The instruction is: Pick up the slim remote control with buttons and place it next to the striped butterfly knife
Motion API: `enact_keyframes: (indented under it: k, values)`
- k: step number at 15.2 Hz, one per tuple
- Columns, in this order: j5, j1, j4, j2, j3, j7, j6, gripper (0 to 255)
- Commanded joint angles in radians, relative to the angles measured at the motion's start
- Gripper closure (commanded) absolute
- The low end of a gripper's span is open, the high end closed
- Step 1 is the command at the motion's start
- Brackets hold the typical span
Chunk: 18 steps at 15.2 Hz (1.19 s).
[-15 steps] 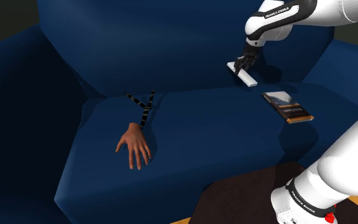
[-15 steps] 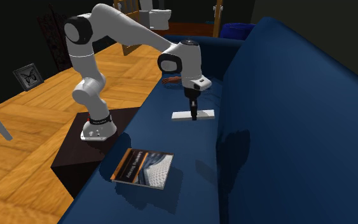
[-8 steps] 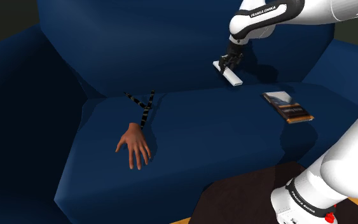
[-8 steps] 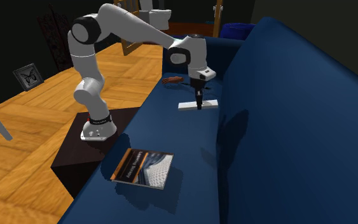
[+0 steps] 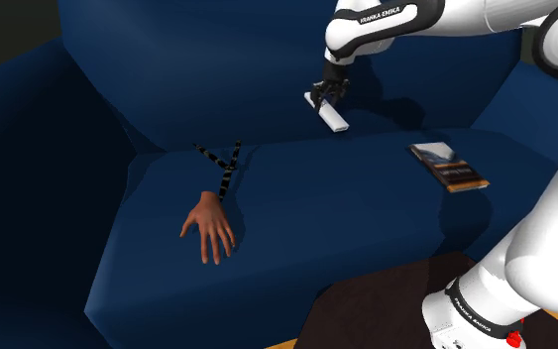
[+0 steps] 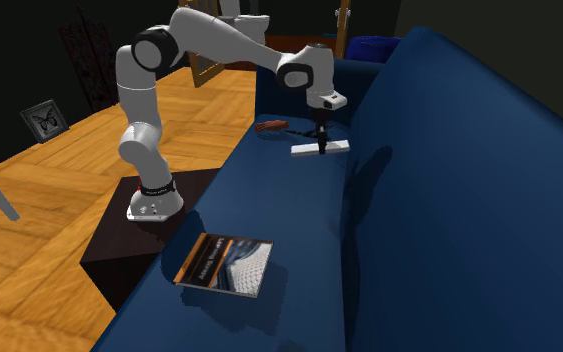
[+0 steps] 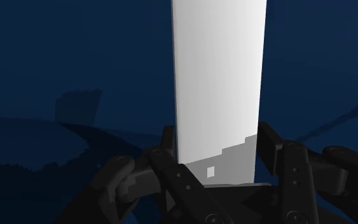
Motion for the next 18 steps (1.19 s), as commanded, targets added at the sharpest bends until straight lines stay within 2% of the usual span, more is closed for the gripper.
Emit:
enact_keyframes:
  k: [1,11,18]
  values:
    - [-0.005,0.024,0.045,0.023,0.015,0.042,-0.022,255]
    - [-0.018,0.130,0.355,0.220,0.071,0.211,-0.145,255]
    - [-0.018,0.130,0.283,0.234,0.072,0.215,-0.058,255]
